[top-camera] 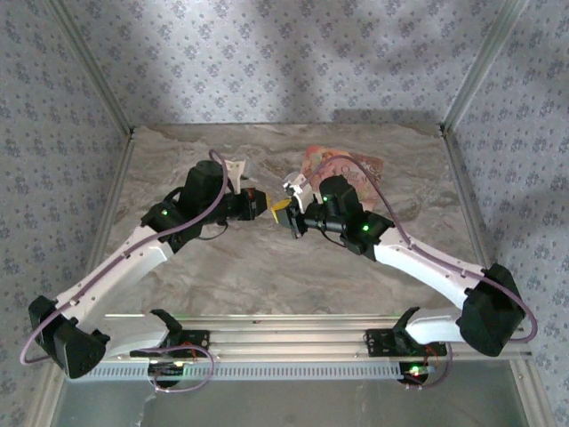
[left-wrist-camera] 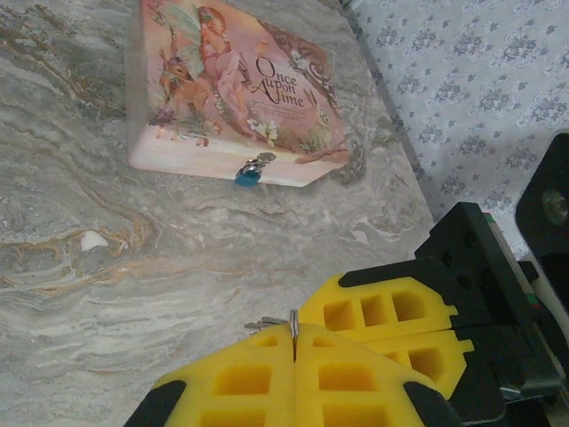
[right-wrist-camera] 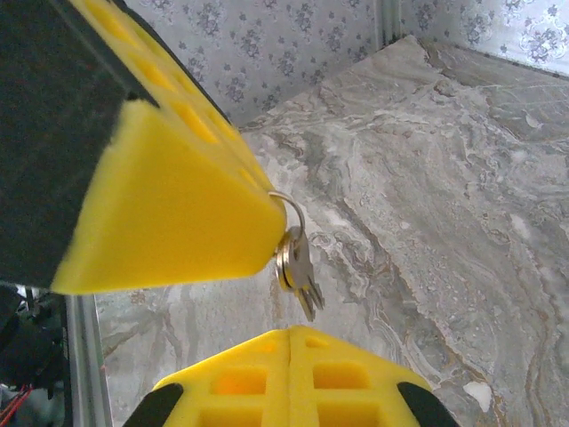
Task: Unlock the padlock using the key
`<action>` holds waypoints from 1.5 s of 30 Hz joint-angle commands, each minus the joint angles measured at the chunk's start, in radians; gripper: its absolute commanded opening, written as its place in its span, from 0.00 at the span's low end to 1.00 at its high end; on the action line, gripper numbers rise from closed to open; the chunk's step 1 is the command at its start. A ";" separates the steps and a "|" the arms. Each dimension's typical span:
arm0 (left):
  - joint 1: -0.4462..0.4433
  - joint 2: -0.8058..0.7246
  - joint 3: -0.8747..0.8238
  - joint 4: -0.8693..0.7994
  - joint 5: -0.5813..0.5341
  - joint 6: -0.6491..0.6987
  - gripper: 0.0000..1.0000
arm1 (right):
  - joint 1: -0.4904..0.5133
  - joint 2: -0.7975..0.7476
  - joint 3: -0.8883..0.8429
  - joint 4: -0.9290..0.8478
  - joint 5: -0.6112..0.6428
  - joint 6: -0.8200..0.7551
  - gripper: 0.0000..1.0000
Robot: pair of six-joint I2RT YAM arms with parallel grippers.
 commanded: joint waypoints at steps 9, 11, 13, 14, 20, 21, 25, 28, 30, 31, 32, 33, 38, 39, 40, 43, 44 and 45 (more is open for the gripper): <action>0.024 -0.025 0.030 -0.014 0.035 0.005 0.00 | -0.023 -0.068 0.030 -0.106 -0.022 -0.073 0.01; 0.025 -0.024 0.031 -0.008 0.040 -0.003 0.00 | -0.018 -0.072 0.018 -0.097 0.003 -0.082 0.21; 0.025 -0.021 0.033 -0.001 0.049 -0.013 0.00 | -0.010 -0.073 0.004 -0.072 0.022 -0.091 0.44; 0.025 -0.019 0.034 0.001 0.053 -0.019 0.00 | -0.007 -0.072 -0.001 -0.057 0.030 -0.093 0.48; 0.025 -0.005 0.045 0.000 0.076 -0.070 0.00 | 0.012 -0.031 0.026 -0.009 0.057 -0.145 0.54; 0.025 -0.003 0.047 0.000 0.078 -0.076 0.00 | 0.015 -0.018 0.037 -0.009 0.054 -0.160 0.54; 0.026 -0.002 0.051 -0.008 0.084 -0.087 0.00 | 0.030 0.026 0.069 -0.007 0.034 -0.211 0.52; 0.027 -0.005 0.054 -0.014 0.087 -0.089 0.00 | 0.038 0.048 0.077 0.007 0.032 -0.236 0.48; 0.028 -0.008 0.053 -0.015 0.090 -0.092 0.00 | 0.043 0.054 0.076 0.025 0.045 -0.253 0.42; 0.028 -0.010 0.054 -0.015 0.092 -0.092 0.00 | 0.044 0.056 0.073 0.036 0.053 -0.260 0.36; 0.028 -0.012 0.056 -0.016 0.093 -0.090 0.00 | 0.044 0.057 0.070 0.045 0.060 -0.266 0.30; 0.029 -0.013 0.055 -0.020 0.095 -0.090 0.00 | 0.044 0.054 0.068 0.054 0.071 -0.272 0.23; 0.051 -0.022 0.042 -0.032 0.116 -0.085 0.00 | 0.043 0.029 0.043 0.064 0.098 -0.292 0.00; 0.056 -0.025 0.037 -0.030 0.122 -0.085 0.00 | 0.040 0.020 0.038 0.059 0.095 -0.294 0.00; 0.064 -0.029 0.031 -0.025 0.128 -0.084 0.00 | 0.036 0.012 0.037 0.045 0.088 -0.296 0.00; 0.081 -0.037 0.009 -0.002 0.159 -0.076 0.00 | 0.015 -0.006 0.054 -0.043 0.037 -0.296 0.00; 0.087 -0.040 0.003 0.007 0.175 -0.064 0.00 | 0.009 -0.013 0.065 -0.081 0.013 -0.296 0.00; 0.093 -0.041 -0.001 0.015 0.191 -0.048 0.00 | 0.002 -0.017 0.076 -0.122 -0.005 -0.300 0.00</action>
